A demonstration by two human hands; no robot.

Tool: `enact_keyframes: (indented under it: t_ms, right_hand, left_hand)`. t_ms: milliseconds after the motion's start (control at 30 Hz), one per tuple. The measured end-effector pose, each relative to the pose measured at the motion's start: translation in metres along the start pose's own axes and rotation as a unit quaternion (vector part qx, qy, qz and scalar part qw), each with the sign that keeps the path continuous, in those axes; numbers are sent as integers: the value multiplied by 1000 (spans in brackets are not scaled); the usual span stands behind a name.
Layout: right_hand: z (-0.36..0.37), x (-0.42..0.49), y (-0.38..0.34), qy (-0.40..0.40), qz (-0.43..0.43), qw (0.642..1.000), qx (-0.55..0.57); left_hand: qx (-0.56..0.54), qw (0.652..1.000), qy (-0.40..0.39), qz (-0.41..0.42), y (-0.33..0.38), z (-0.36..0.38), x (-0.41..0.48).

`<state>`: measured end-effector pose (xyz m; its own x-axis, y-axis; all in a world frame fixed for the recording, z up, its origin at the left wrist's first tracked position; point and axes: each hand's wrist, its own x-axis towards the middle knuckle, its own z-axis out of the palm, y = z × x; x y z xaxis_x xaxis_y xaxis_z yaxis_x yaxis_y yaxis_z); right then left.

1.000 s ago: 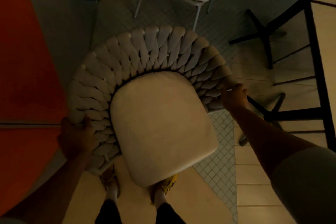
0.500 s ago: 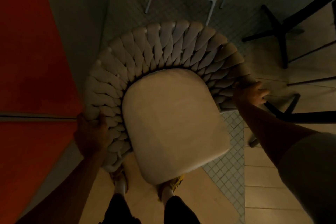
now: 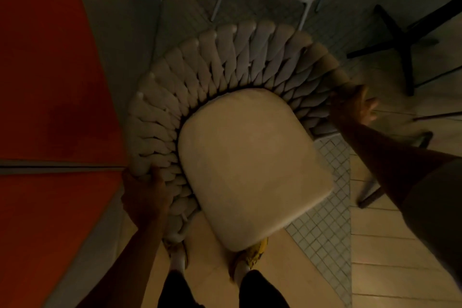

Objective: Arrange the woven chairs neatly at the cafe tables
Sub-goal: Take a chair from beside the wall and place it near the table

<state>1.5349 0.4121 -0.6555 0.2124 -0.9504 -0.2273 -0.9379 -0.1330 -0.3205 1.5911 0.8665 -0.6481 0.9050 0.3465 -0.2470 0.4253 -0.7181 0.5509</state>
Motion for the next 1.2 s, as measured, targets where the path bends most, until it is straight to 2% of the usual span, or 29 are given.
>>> enact_keyframes:
  t_ms: [233, 600, 800, 1033, 1200]
  right_hand:
    - [17, 24, -59, -44, -55, 998, 2]
    - [31, 69, -126, -42, -106, 993, -19]
    - [38, 76, -129, -28, -133, 990, -27]
    - [25, 70, -126, -75, -133, 986, -64]
    - [19, 39, -125, -54, -146, 986, -61]
  left_hand:
    - [-12, 999, 36, -25, 8, 5, 9]
    - [-53, 993, 54, -89, 32, 28, 9]
    - [-55, 992, 56, -98, 37, 32, 10]
    - [-65, 990, 47, -112, 38, 29, 10]
    - [-60, 991, 34, -114, 38, 28, 11]
